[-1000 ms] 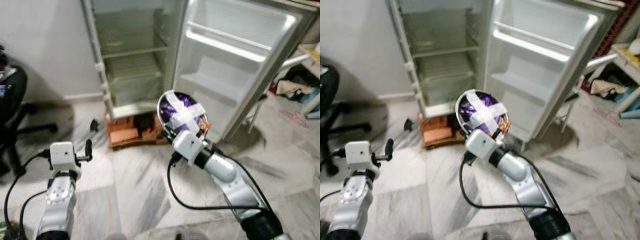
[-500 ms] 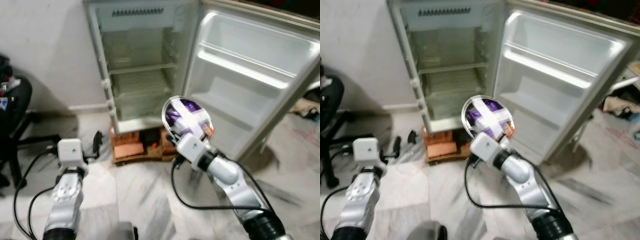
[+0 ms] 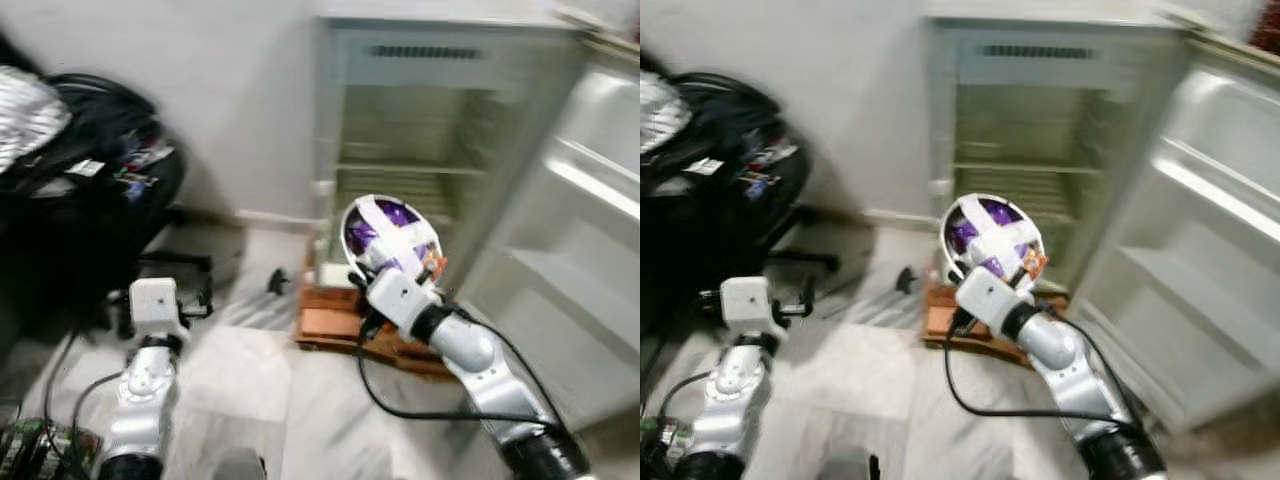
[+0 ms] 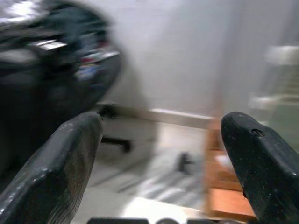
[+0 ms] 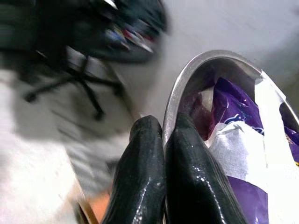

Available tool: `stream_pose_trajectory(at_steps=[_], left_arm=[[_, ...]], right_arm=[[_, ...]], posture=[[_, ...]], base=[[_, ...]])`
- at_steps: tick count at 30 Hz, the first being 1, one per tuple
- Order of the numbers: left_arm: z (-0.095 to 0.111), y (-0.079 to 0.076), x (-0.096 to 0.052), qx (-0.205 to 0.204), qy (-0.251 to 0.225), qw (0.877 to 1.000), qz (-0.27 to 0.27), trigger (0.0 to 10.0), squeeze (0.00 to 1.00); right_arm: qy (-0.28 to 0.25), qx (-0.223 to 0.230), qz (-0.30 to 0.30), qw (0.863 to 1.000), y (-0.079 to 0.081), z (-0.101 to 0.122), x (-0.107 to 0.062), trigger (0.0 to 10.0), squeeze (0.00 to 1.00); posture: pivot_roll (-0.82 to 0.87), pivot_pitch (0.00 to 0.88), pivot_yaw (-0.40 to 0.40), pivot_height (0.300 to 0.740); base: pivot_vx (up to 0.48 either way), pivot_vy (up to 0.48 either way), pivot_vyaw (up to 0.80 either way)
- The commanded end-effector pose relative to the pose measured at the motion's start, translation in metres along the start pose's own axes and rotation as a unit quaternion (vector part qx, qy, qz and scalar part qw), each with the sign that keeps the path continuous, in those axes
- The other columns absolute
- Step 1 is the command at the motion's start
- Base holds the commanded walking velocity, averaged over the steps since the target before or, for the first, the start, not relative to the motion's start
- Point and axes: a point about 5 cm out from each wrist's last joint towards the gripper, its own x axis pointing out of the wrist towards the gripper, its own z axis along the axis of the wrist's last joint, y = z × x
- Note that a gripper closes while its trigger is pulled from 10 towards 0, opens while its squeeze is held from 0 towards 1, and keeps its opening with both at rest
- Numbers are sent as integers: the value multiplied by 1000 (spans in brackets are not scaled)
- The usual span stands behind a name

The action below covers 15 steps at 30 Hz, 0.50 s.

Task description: Restocking fridge

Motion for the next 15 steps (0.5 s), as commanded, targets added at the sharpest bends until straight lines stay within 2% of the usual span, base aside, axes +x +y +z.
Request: stream_pose_trajectory(at_steps=[1,14,15], left_arm=[[3,-5,2,-3,-5,1000,-4,10000,0],[3,-5,2,-3,-4,1000,-4,10000,0],[3,-9,5,7,-1,1000,-17,10000,0]], right_arm=[[-15,-15,-9,1000,-7,7,-2,10000,0],[-15,-16,-9,1000,-7,6,-2,10000,0],[-13,-16,-12,1000,-10,6,-1,10000,0]], posture=[[49,28,-22,740],[49,28,-22,740],[45,21,-25,740]], base=[[304,371,800],[304,371,800],[0,0,0]])
